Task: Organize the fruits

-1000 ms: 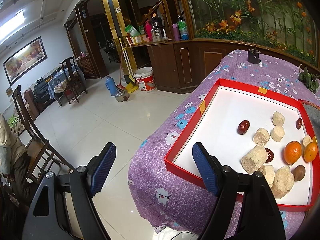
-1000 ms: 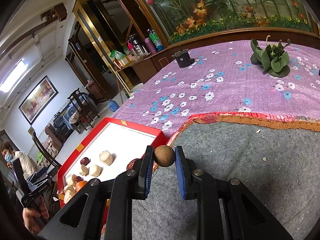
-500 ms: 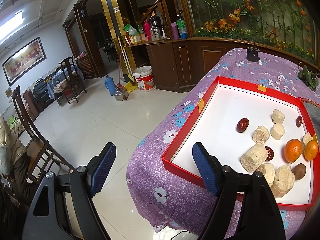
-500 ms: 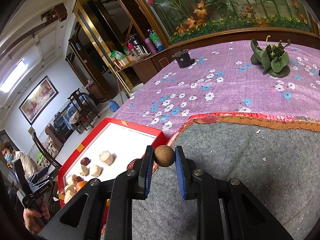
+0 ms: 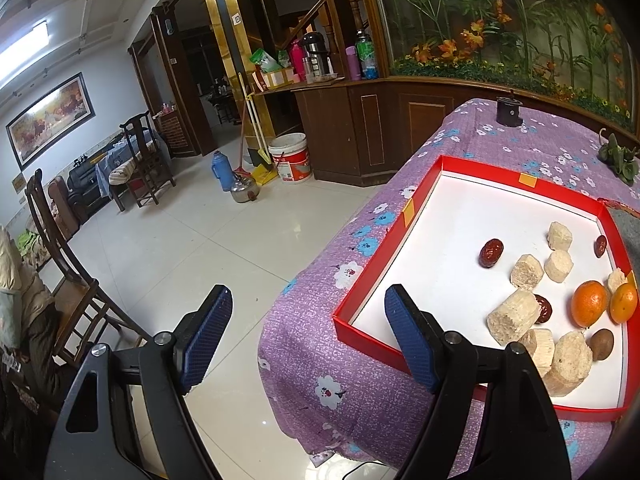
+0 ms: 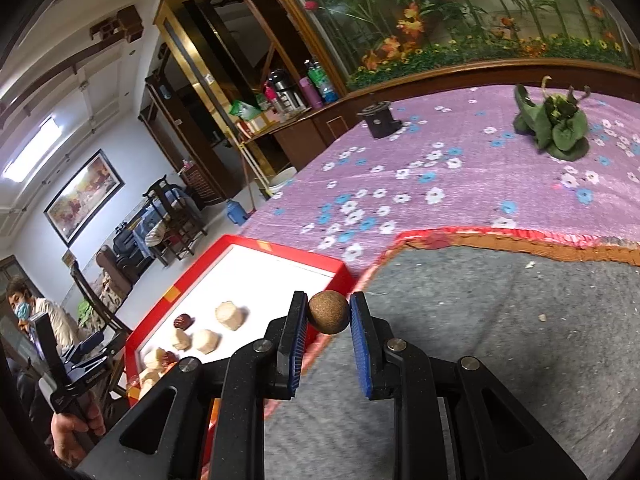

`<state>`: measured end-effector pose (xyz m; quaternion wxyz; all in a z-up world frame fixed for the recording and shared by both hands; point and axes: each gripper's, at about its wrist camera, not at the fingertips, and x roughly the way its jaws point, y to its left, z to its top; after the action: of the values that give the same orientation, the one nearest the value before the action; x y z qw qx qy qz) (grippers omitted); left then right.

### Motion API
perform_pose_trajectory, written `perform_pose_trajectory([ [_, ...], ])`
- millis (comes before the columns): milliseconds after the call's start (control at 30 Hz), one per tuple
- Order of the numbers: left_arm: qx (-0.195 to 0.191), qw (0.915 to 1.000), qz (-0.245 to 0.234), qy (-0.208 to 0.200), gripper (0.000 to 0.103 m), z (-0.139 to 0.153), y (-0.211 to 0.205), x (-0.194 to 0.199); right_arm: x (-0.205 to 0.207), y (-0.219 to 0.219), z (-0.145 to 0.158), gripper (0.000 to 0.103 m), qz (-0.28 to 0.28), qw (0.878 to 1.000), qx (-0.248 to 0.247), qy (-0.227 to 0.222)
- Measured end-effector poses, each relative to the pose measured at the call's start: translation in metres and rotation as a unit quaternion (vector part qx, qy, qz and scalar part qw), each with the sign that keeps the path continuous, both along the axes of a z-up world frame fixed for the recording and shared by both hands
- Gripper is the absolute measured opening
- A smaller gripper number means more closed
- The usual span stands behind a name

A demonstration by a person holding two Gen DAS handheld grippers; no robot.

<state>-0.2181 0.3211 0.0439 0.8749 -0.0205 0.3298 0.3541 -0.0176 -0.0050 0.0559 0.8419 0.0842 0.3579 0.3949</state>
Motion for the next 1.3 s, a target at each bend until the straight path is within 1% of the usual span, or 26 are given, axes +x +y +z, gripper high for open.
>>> perform_pose_trajectory([
  [200, -0.002, 1.0000, 0.002, -0.002, 0.079, 0.001, 0.003, 0.000, -0.015, 0.020, 0.008, 0.021, 0.030, 0.999, 0.001, -0.013],
  [567, -0.005, 1.0000, 0.002, -0.005, 0.079, 0.002, 0.005, -0.002, -0.032, 0.049, 0.011, 0.021, 0.067, 0.998, -0.001, -0.016],
  [667, -0.006, 1.0000, 0.001, -0.006, 0.079, 0.002, 0.006, -0.003, -0.037, 0.062, 0.007, 0.021, 0.081, 0.997, -0.015, -0.013],
  [900, -0.010, 0.9999, -0.006, -0.007, 0.079, 0.004, 0.003, 0.002, -0.049, 0.092, -0.013, 0.021, 0.114, 0.991, -0.066, -0.009],
  [1000, -0.010, 0.9999, -0.012, -0.006, 0.079, 0.004, -0.003, 0.006, -0.053, 0.094, -0.015, 0.022, 0.116, 0.990, -0.072, -0.014],
  [1033, -0.009, 0.9998, -0.015, -0.006, 0.079, 0.005, -0.005, 0.007, -0.054, 0.093, -0.015, 0.023, 0.118, 0.991, -0.068, -0.010],
  [1067, -0.009, 0.9998, -0.019, -0.006, 0.079, 0.006, -0.007, 0.008, -0.053, 0.092, -0.014, 0.031, 0.119, 0.991, -0.065, -0.006],
  [1100, -0.009, 0.9997, -0.021, -0.007, 0.079, 0.007, -0.009, 0.009, -0.052, 0.090, -0.013, 0.036, 0.117, 0.991, -0.059, -0.004],
  [1133, -0.008, 0.9997, -0.024, -0.007, 0.079, 0.008, -0.012, 0.010, -0.050, 0.086, -0.012, 0.044, 0.110, 0.992, -0.054, -0.003],
  [1167, -0.006, 0.9996, -0.027, -0.007, 0.079, 0.010, -0.015, 0.011, -0.049, 0.083, -0.011, 0.046, 0.107, 0.993, -0.050, -0.001],
  [1300, -0.001, 0.9991, -0.042, -0.009, 0.079, 0.016, -0.029, 0.015, -0.043, 0.067, -0.002, 0.046, 0.087, 0.996, -0.025, -0.001],
])
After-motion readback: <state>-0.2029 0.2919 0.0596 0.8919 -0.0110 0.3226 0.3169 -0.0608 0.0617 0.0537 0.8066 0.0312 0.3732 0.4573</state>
